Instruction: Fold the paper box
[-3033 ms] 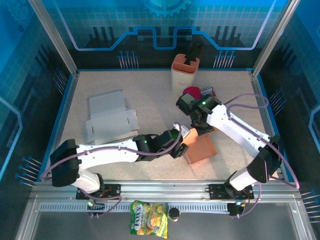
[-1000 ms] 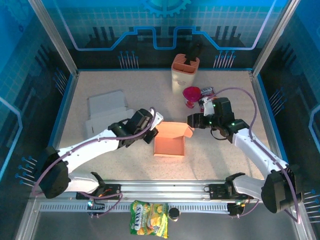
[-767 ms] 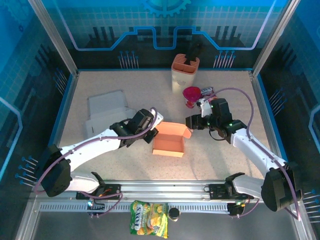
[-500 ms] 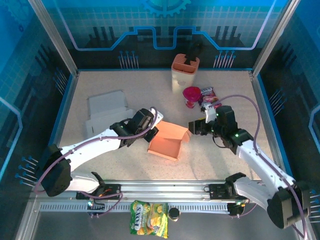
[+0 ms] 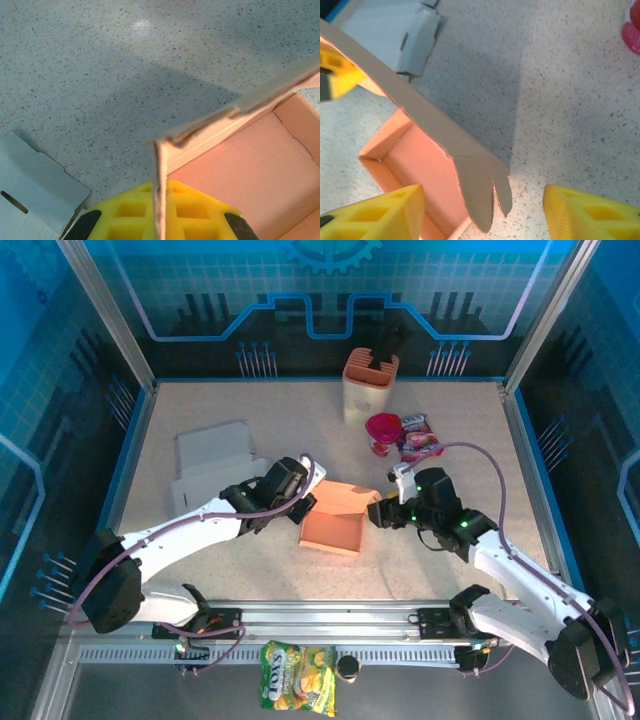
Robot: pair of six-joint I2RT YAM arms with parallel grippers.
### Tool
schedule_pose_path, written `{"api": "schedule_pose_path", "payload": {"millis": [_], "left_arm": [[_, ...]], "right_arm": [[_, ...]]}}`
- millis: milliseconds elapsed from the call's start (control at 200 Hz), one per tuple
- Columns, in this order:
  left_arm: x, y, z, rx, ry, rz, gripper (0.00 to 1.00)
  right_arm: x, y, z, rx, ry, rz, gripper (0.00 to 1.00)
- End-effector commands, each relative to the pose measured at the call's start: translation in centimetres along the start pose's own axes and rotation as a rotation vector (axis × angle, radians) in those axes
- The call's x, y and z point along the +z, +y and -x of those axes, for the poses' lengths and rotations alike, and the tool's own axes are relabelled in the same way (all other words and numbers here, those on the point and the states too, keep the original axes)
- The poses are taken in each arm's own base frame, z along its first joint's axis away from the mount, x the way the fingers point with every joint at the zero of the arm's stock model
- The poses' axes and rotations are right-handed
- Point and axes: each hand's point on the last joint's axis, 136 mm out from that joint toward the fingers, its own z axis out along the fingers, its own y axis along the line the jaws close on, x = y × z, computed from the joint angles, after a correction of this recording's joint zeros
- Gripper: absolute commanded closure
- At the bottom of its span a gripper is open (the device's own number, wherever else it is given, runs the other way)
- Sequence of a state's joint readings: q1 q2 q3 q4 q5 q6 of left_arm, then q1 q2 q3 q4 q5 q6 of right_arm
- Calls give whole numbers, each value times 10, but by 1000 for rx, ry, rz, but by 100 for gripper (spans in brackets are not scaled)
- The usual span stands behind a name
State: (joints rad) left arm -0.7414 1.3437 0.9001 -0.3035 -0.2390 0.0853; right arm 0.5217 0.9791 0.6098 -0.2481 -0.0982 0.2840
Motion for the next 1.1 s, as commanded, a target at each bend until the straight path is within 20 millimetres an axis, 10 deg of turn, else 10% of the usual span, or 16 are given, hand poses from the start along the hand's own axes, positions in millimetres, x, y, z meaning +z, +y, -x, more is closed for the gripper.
{"api": "schedule_pose_path", "payload": {"millis": [0,605,1096], "left_arm": [[-3,5,7,-14,-32,18,100],[5,9,8,-145,-41,56,100],[26,14,32,-329,-195,166,100]], "right_arm": [[6,-5,11,-33,-9,-75,43],[23,-8,14,-54,43,-236,100],[42,-3,69,81,-124,-316,100]]}}
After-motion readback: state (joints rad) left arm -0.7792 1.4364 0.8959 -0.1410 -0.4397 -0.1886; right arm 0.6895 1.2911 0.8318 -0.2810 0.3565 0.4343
